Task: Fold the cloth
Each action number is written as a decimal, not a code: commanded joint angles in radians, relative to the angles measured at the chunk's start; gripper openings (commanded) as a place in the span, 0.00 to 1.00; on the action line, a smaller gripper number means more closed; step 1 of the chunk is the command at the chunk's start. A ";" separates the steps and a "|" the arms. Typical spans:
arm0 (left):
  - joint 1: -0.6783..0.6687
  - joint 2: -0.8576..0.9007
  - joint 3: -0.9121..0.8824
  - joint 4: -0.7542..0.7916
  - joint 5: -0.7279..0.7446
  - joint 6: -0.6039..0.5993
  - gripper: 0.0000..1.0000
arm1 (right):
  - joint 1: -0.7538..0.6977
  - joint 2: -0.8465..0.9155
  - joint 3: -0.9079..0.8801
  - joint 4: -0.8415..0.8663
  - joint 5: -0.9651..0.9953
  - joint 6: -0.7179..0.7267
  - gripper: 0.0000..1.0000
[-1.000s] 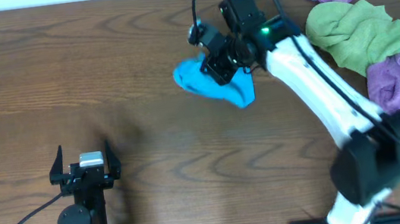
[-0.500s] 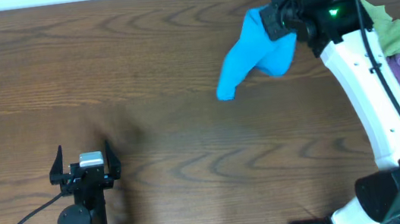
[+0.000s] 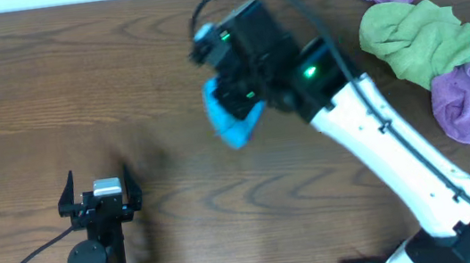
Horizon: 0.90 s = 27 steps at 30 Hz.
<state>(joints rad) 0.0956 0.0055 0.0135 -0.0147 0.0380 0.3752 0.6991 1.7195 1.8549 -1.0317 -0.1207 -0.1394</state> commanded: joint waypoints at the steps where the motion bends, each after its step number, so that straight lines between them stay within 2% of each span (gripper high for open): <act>1: 0.003 0.000 -0.009 -0.060 -0.005 0.014 0.95 | 0.029 -0.006 0.010 0.033 -0.008 -0.056 0.01; 7: 0.003 0.000 -0.009 -0.060 -0.005 0.014 0.95 | -0.024 -0.006 0.010 0.001 0.174 -0.059 0.01; 10: 0.003 0.000 -0.009 -0.060 -0.005 0.014 0.95 | -0.095 -0.002 0.008 -0.027 0.254 -0.008 0.01; 14: 0.003 0.000 -0.009 -0.060 -0.005 0.014 0.95 | -0.243 0.051 0.005 -0.084 0.246 0.109 0.02; 15: 0.003 0.000 -0.009 -0.060 -0.005 0.014 0.95 | -0.285 0.078 0.004 -0.108 0.198 0.113 0.34; 16: 0.003 0.000 -0.009 -0.060 -0.005 0.014 0.95 | -0.305 0.096 0.004 -0.121 0.168 0.113 0.71; 17: 0.003 0.000 -0.009 -0.060 -0.005 0.014 0.95 | -0.323 0.115 0.004 -0.133 0.132 0.113 0.98; 25: 0.003 0.000 -0.009 -0.060 -0.005 0.014 0.95 | -0.329 0.196 -0.004 -0.153 0.084 0.072 0.99; 27: 0.003 0.000 -0.009 -0.060 -0.005 0.014 0.95 | -0.320 0.212 -0.017 -0.168 0.061 0.070 0.95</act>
<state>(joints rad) 0.0956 0.0055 0.0135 -0.0147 0.0380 0.3752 0.3641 1.9236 1.8519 -1.1927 -0.0193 -0.0624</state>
